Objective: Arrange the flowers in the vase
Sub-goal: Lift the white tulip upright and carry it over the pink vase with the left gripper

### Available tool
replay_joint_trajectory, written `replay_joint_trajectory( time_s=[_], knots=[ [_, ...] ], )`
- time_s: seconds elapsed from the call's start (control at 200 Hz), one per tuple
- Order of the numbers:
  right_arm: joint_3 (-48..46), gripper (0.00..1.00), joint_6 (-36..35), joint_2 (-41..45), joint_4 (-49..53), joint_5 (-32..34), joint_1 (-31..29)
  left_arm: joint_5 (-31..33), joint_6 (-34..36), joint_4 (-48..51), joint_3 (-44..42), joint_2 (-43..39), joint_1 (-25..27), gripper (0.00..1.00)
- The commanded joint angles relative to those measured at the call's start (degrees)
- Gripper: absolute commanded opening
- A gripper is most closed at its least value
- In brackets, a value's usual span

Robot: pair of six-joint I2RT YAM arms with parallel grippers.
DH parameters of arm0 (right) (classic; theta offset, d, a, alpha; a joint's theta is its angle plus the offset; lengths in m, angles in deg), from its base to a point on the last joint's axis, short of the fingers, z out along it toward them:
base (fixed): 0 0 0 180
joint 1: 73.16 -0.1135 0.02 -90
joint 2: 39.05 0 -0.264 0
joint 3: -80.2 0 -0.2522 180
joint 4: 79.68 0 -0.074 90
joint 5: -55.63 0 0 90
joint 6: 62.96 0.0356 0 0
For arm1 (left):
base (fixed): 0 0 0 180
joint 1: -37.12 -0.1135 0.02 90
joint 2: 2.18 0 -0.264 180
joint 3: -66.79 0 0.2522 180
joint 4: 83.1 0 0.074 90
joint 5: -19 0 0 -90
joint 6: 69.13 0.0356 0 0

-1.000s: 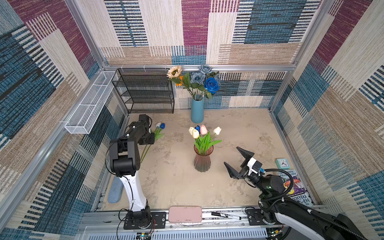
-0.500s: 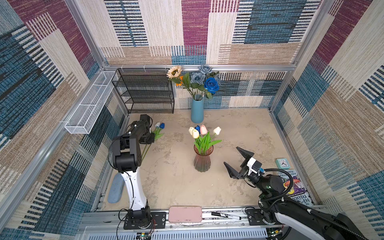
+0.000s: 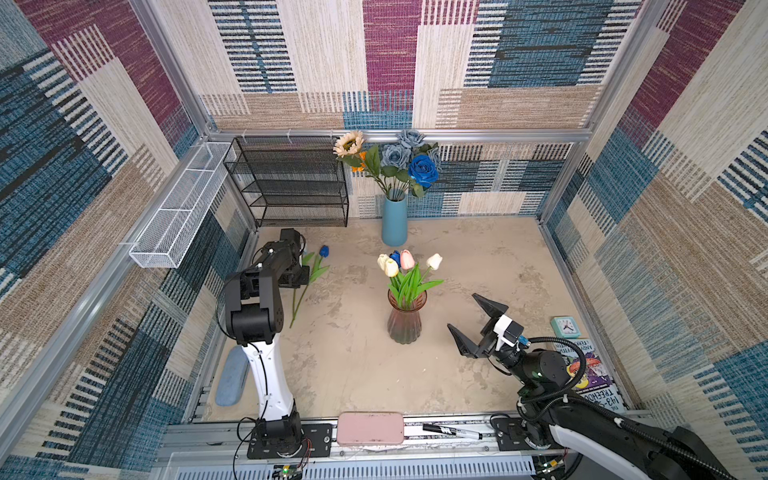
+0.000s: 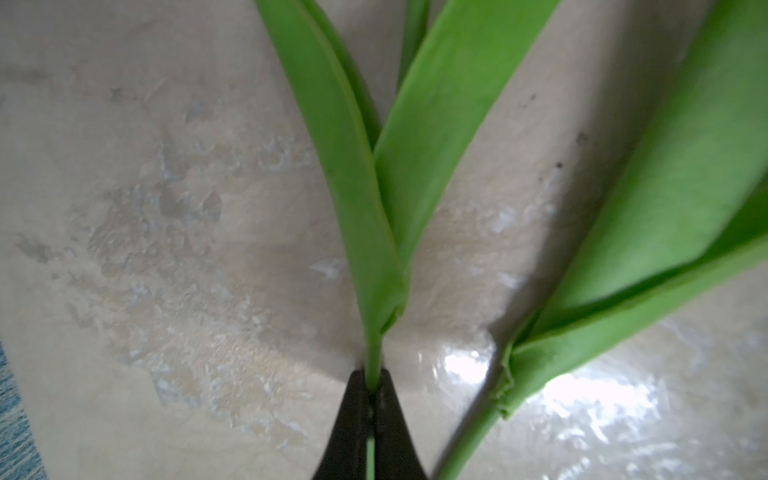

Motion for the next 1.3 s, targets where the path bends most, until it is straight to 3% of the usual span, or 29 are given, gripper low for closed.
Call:
replay_joint_trajectory(
  time_s=[0.0,0.25,0.416,0.631,0.701,0.836,0.952,1.032,1.297],
  knots=[
    [0.4,1.00,0.0,0.1,-0.3,0.2,-0.1,0.7,-2.1,1.6,-1.7,-3.7,0.3,0.00],
    [0.3,1.00,0.2,0.2,-0.7,0.0,-0.1,2.0,-7.6,-4.8,-13.4,-20.1,2.5,0.00],
    [0.3,1.00,0.2,0.1,-0.6,-0.2,-0.1,-0.9,-12.4,-14.8,-24.1,-35.2,5.8,0.00],
    [0.4,1.00,0.2,-0.3,-0.8,-0.3,-0.1,-14.3,-16.1,-39.1,-42.5,-53.9,11.5,0.00],
    [0.3,1.00,0.2,-0.3,-0.9,-0.3,-0.1,-22.2,-14.3,-47.8,-47.8,-57.8,13.1,0.00],
    [0.5,1.00,0.3,-1.4,-1.4,-0.3,-0.1,-28.5,-16.4,-67.6,-59.4,-64.5,16.3,0.00],
    [0.5,1.00,0.2,-1.6,-1.5,-0.4,-0.1,-29.6,-17.8,-85.4,-68.0,-70.1,19.2,0.00],
    [0.4,1.00,0.1,-1.8,-1.7,0.1,-0.1,-30.5,-16.3,-89.5,-69.4,-73.2,21.2,0.00],
    [0.3,1.00,0.2,-1.5,-1.7,0.1,-0.1,-37.8,-11.8,-85.2,-62.1,-76.4,29.2,0.00]
  ],
)
